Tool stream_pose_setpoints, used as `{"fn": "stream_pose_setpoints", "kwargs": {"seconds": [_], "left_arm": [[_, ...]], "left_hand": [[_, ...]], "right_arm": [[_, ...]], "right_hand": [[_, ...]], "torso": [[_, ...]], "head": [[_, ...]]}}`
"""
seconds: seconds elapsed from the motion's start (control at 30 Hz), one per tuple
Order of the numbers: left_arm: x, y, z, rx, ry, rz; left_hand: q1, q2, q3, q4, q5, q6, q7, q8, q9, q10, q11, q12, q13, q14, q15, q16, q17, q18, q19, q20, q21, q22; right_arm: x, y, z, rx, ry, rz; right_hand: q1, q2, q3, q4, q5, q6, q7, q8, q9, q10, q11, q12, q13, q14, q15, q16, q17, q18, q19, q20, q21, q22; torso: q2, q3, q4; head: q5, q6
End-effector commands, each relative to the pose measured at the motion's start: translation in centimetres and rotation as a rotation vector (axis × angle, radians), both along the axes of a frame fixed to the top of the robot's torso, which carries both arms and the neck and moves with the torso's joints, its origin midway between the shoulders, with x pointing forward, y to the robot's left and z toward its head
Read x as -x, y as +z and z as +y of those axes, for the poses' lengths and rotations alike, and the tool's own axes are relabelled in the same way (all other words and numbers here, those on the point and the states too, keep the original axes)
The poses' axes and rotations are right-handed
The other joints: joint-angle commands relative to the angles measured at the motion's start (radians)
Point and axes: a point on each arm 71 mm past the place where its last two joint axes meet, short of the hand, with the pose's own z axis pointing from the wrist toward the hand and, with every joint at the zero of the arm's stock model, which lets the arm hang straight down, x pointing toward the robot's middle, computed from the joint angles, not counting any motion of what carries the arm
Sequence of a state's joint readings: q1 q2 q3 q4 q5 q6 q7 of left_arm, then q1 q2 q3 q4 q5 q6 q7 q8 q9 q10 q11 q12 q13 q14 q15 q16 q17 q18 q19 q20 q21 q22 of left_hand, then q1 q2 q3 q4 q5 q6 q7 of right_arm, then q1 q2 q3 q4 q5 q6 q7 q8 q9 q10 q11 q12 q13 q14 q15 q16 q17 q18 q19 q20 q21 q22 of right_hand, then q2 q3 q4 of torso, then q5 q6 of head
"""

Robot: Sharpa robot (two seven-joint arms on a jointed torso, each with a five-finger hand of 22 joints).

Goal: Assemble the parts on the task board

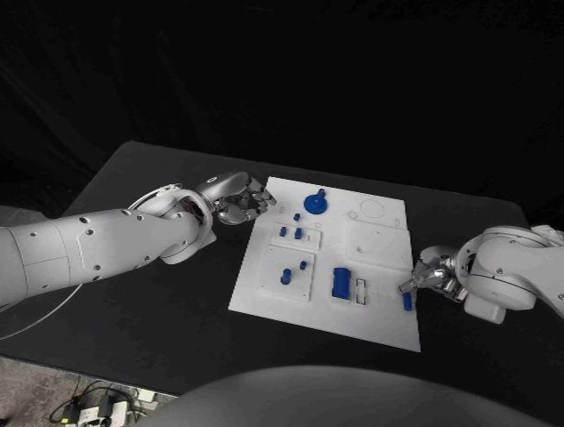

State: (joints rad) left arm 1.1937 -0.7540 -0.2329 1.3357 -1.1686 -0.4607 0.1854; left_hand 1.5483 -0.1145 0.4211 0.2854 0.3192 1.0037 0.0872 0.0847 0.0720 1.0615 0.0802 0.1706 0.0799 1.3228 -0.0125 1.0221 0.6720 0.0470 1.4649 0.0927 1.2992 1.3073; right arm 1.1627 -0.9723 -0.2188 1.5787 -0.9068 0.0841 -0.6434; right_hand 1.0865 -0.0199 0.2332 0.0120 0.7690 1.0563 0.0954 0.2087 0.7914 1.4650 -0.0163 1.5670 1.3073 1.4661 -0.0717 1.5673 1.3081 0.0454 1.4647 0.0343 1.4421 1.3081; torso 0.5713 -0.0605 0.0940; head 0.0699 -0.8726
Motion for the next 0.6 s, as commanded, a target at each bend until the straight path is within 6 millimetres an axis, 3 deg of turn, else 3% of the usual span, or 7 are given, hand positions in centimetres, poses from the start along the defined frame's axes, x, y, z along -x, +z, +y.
{"fn": "stream_pose_setpoints", "kwargs": {"seconds": [0.03,0.33,0.6], "left_arm": [[0.1,0.0,-0.1,-0.005,-0.007,0.008],[0.1,-0.1,-0.1,-0.008,-0.006,0.01],[0.0,-0.2,-0.3,-0.008,-0.01,0.013]], "left_hand": [[0.008,-0.004,0.006,0.001,0.005,0.0,0.005,0.003,0.001,0.006,0.001,0.007,0.001,0.0,0.01,-0.003,0.001,0.01,-0.001,0.008,-0.003,0.188],[0.008,-0.004,0.006,0.001,0.005,0.0,0.006,0.003,0.001,0.007,0.001,0.007,0.001,0.0,0.01,-0.003,0.0,0.01,-0.001,0.008,-0.003,0.188],[0.008,-0.004,0.007,0.001,0.005,0.0,0.006,0.004,0.001,0.008,0.001,0.007,0.002,0.0,0.01,-0.003,0.0,0.01,-0.001,0.008,-0.003,0.188]], "right_arm": [[1.3,-1.1,0.1,-0.028,-0.037,0.049],[1.3,1.9,1.5,-0.113,-0.055,0.022],[1.2,2.7,3.5,-0.166,-0.036,0.047]], "right_hand": [[-0.009,0.001,0.082,-0.073,-0.004,-0.037,-0.048,0.009,0.01,0.106,-0.009,0.004,0.263,0.105,-0.011,0.003,0.263,-0.011,0.039,-0.003,-0.005,0.217],[-0.041,0.002,0.089,-0.062,-0.054,-0.047,-0.052,0.023,0.024,0.106,-0.013,0.004,0.263,0.105,-0.015,0.003,0.263,-0.01,0.038,-0.008,-0.008,0.217],[-0.053,0.006,0.092,-0.055,-0.072,-0.053,-0.052,0.025,0.027,0.106,-0.013,0.004,0.263,0.105,-0.015,0.003,0.263,-0.009,0.035,-0.008,-0.013,0.215]], "torso": [[-0.001,0.0003,-0.0006],[0.0,-0.0009,0.0005],[0.0,-0.0002,0.0011]], "head": [[0.003,0.0],[-0.008,0.0],[-0.013,0.0]]}}
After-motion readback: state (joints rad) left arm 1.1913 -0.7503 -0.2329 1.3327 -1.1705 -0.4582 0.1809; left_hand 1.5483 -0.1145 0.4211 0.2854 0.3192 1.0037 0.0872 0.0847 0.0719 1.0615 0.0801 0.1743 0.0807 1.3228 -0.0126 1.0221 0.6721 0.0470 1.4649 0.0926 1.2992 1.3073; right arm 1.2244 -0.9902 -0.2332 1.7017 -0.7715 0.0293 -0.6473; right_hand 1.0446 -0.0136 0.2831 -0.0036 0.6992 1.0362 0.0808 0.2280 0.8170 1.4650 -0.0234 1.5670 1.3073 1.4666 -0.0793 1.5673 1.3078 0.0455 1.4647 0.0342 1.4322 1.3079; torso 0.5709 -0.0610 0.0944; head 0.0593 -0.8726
